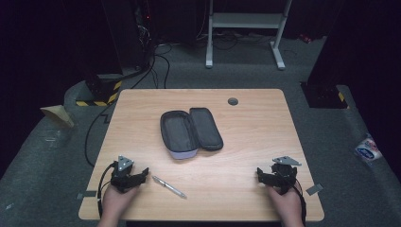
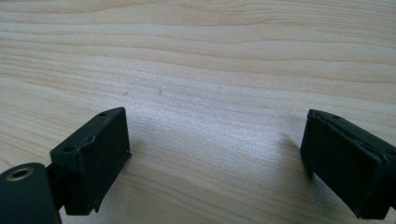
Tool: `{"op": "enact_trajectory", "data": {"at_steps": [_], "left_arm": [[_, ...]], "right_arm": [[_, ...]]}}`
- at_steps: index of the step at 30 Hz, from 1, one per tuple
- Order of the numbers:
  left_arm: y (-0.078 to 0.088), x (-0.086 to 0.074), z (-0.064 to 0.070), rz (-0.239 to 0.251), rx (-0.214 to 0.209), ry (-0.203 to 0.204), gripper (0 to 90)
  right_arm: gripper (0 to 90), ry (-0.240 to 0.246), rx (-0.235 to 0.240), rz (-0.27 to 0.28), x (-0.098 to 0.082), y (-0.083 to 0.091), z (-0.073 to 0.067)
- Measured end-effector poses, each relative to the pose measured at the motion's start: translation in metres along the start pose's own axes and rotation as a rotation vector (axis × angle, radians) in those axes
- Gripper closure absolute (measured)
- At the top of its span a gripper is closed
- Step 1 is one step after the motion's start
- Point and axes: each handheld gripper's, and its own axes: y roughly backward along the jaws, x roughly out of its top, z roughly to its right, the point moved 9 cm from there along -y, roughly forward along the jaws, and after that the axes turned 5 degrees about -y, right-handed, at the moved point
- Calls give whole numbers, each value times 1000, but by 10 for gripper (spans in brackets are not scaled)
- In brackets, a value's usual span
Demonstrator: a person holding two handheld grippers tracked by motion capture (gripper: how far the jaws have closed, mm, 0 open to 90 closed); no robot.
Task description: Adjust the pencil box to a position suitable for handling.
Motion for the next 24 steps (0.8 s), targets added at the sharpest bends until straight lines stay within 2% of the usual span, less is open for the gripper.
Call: {"op": "enact_trajectory", "data": {"at_steps": [10, 24], "left_arm": [[0, 0, -1, 4, 7, 13, 302], [0, 0, -3, -2, 24, 21, 275]], "right_arm": [[78, 9, 7, 0, -2, 2, -1], [77, 40, 37, -3, -2, 1, -5]]}}
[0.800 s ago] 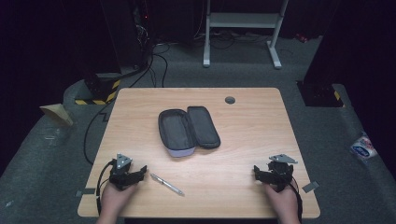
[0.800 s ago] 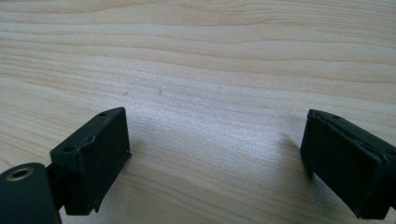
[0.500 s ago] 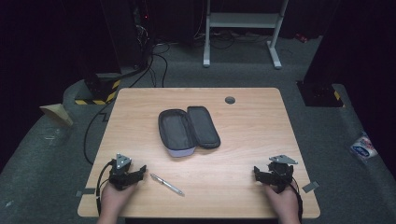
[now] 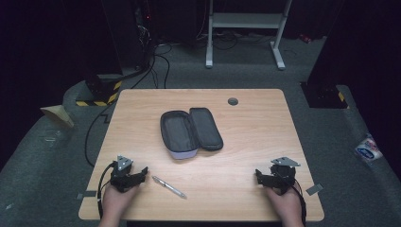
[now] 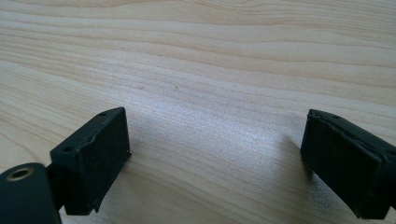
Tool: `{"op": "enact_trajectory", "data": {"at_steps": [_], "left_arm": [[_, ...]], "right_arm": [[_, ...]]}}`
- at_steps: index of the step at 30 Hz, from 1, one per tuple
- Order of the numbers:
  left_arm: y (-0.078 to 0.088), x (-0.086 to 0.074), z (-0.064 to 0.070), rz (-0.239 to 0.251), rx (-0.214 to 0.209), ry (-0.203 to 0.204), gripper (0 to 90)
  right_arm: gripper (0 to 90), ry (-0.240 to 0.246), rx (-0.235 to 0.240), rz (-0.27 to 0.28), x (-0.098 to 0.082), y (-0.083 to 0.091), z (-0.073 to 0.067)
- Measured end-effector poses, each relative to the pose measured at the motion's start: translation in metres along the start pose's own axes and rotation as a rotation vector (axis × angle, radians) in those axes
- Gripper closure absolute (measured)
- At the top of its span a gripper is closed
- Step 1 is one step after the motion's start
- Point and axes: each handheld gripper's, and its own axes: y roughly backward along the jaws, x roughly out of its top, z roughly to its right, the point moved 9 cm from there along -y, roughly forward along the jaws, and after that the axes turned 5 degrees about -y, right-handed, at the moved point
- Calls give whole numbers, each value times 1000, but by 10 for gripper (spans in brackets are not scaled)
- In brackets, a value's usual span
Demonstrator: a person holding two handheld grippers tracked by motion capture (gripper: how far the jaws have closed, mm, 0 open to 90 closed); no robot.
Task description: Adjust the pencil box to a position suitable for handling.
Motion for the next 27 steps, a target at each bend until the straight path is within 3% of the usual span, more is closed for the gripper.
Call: {"op": "enact_trajectory", "data": {"at_steps": [17, 27], "left_arm": [[0, 0, 1, -1, -14, -9, 272], [5, 2, -1, 3, -17, -13, 394]], "right_arm": [[135, 1, -1, 9, 0, 2, -3], [139, 8, 1, 12, 0, 2, -2]]}}
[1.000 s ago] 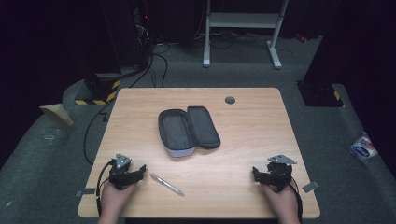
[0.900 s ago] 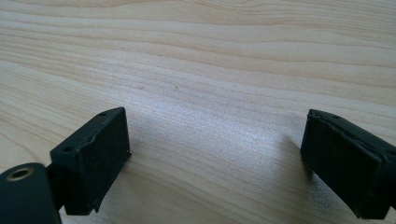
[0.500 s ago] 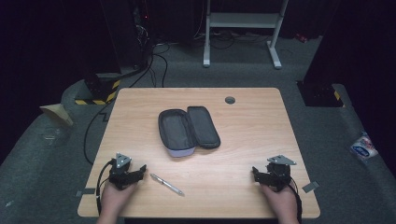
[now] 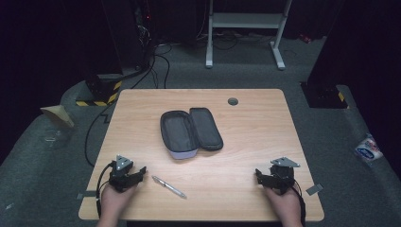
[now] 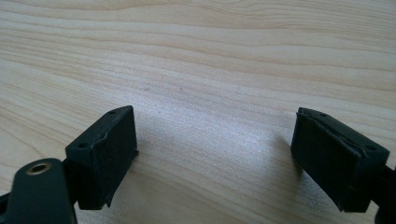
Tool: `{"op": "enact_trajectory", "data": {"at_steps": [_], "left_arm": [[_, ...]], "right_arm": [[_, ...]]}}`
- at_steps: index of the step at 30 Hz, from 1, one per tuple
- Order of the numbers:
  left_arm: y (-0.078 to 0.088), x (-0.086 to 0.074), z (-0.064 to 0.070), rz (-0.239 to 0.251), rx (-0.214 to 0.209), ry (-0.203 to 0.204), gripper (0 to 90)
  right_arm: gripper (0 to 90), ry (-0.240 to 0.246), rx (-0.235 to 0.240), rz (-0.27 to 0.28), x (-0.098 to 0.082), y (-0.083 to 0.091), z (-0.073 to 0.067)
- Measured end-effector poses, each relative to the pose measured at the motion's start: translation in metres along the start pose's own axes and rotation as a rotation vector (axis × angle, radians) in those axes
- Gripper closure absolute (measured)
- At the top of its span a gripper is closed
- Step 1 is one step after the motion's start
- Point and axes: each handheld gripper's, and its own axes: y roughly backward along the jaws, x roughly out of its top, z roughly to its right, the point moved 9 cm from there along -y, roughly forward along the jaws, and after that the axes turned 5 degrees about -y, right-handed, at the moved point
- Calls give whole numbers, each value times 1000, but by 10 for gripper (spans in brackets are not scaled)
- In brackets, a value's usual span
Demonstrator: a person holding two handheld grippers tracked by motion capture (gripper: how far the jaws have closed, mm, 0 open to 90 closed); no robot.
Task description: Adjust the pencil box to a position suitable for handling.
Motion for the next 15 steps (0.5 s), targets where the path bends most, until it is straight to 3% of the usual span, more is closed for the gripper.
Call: {"op": "enact_trajectory", "data": {"at_steps": [7, 15], "left_arm": [[11, 14, 5, 65, 6, -18, 407], [18, 33, 24, 115, -66, -28, 422]], "right_arm": [[142, 4, 2, 1, 0, 0, 0], [143, 9, 13, 0, -3, 2, -4]]}}
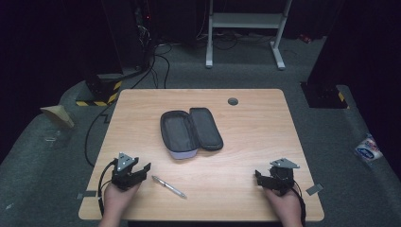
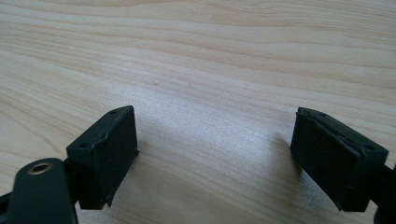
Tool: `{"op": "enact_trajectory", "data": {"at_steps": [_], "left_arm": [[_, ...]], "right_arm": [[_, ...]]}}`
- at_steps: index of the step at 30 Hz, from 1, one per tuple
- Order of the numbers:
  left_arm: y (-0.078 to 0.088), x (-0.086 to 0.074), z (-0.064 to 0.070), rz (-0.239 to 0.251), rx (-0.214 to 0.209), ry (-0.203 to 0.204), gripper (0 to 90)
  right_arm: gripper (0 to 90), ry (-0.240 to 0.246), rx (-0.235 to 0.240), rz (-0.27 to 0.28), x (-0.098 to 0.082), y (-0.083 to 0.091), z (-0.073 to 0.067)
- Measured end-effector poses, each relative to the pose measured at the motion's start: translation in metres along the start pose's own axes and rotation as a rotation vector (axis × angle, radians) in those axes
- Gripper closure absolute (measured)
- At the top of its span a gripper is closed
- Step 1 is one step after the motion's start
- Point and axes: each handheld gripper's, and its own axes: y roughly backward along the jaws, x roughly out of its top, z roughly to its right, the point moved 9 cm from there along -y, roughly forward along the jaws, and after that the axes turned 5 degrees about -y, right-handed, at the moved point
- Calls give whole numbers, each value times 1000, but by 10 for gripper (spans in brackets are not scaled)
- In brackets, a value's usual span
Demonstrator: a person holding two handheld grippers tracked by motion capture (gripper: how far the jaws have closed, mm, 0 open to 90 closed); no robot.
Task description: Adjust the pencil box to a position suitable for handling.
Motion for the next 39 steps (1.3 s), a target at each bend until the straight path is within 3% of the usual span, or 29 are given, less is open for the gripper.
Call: {"op": "enact_trajectory", "data": {"at_steps": [7, 10, 14, 17, 24, 26, 30, 33, 39], "left_arm": [[-3, 19, 26, 48, -87, -17, 449], [-11, 22, 38, 43, -92, -72, 464], [-19, 28, 52, 40, -106, -113, 482], [-22, 36, 56, 56, -102, -145, 499], [-38, 54, 63, 85, -132, -151, 517], [-45, 56, 68, 66, -152, -152, 522], [-57, 62, 75, 47, -152, -184, 518], [-64, 63, 76, 27, -130, -206, 479], [-67, 59, 79, 11, -136, -179, 510]], "right_arm": [[145, 7, 1, 1, -1, 1, -1], [146, 8, 1, 3, -1, 1, -1], [151, 2, 1, 3, -1, 1, -1], [160, 4, -1, 6, -1, 2, -1], [172, 1, -1, 8, -2, 3, -2], [178, 0, -3, 9, -3, 4, -3], [179, 1, -1, 9, -3, 4, -3], [181, 4, -1, 10, -3, 4, -3], [187, 13, 8, 11, -2, 3, -4]]}}
